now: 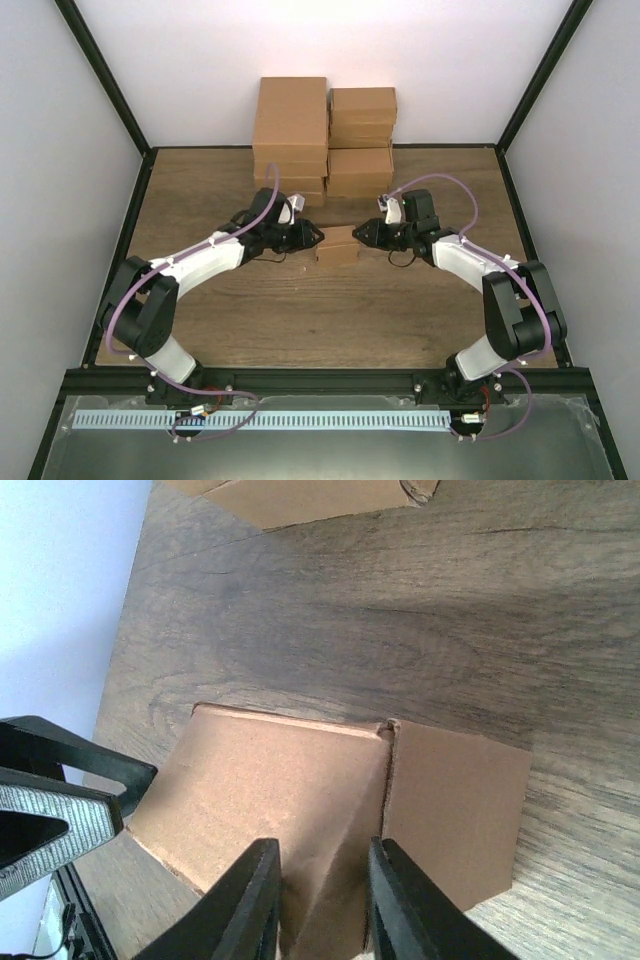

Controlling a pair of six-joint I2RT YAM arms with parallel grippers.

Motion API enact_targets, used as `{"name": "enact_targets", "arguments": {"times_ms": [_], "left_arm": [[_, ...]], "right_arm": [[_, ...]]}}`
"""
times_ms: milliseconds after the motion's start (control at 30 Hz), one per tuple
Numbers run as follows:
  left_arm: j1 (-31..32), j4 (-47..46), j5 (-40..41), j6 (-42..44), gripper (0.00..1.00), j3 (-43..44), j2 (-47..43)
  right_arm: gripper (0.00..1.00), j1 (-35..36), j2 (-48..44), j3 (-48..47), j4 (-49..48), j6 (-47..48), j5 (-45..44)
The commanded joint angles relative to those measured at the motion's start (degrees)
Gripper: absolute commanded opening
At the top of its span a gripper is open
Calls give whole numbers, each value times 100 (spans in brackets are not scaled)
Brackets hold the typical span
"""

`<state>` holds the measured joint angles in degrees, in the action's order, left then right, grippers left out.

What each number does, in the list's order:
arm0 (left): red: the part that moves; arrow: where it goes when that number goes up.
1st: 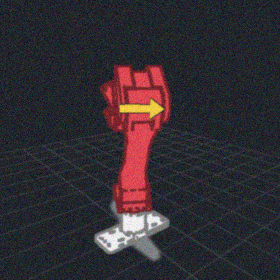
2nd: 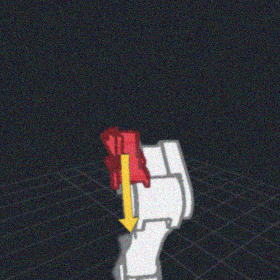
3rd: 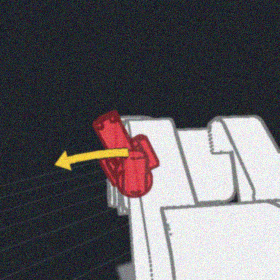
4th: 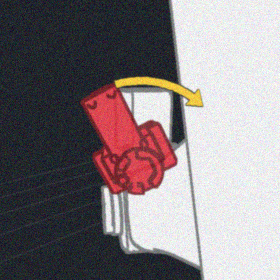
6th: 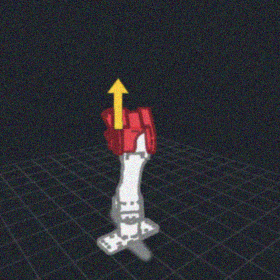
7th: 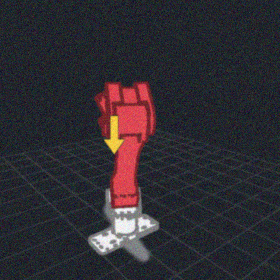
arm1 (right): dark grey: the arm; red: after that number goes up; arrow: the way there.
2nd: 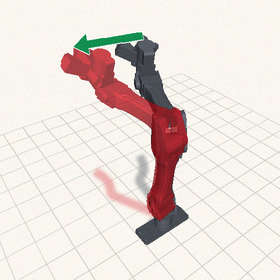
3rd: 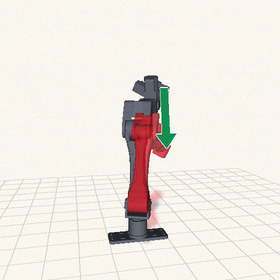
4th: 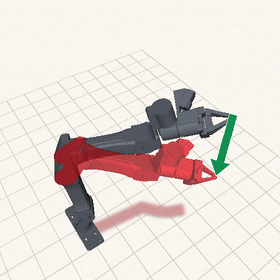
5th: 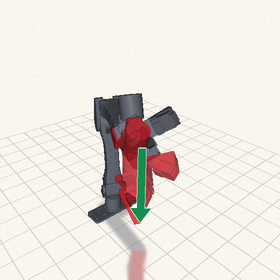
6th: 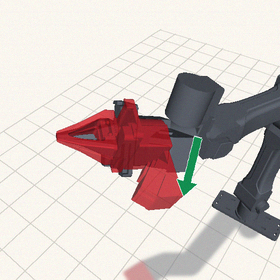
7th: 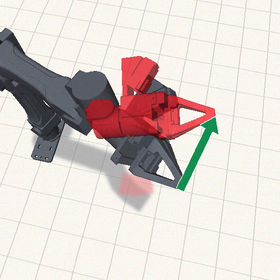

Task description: Fold the paper box

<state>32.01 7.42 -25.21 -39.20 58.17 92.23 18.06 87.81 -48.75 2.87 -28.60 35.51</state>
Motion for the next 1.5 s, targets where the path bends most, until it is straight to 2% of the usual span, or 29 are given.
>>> {"name": "enact_targets", "arguments": {"times_ms": [0, 267, 367, 433, 500, 533, 567, 600, 633, 767, 1000, 1200, 1300, 1467], "left_arm": [[15, 70, 126, 129, 34, -2, -99], [-14, 1000, 743, 601, 47, 707, -401], [-10, 962, 574, 594, 47, 795, -576], [-11, 837, 399, 581, 43, 832, -621], [-12, 706, 251, 569, 36, 845, -608], [-11, 639, 175, 536, 25, 839, -563], [-16, 552, 67, 513, 13, 837, -506], [-23, 443, -61, 480, 5, 825, -426], [-32, 342, -193, 450, 4, 811, -341], [-52, -74, -611, 313, 4, 661, -18], [-89, -696, -799, 132, 4, 29, 196], [-95, -1831, -964, -300, 4, -663, 633], [-98, -1799, -989, -232, 4, -618, 767], [-115, -1325, -889, -106, 4, -367, 439]], "right_arm": [[30, -8, 72, -69, 428, 222, -20], [50, -13, -340, -747, 959, 536, -455], [52, -9, -525, -842, 941, 593, -453], [51, -9, -551, -899, 884, 605, -252], [45, -8, -489, -925, 720, 598, 196], [38, -8, -436, -919, 552, 579, 568], [21, -11, -375, -905, 418, 527, 813], [9, -9, -295, -896, 296, 456, 1030], [2, -6, -200, -880, 185, 389, 1199], [1, -12, 300, -827, -160, 208, 1748], [1, -94, 789, -449, -776, 16, 2062], [1, -220, 1424, -190, -1393, -146, 2235], [1, -216, 1498, -204, -1438, -172, 2325], [1, -221, 1074, -429, -1033, -23, 2195]]}}
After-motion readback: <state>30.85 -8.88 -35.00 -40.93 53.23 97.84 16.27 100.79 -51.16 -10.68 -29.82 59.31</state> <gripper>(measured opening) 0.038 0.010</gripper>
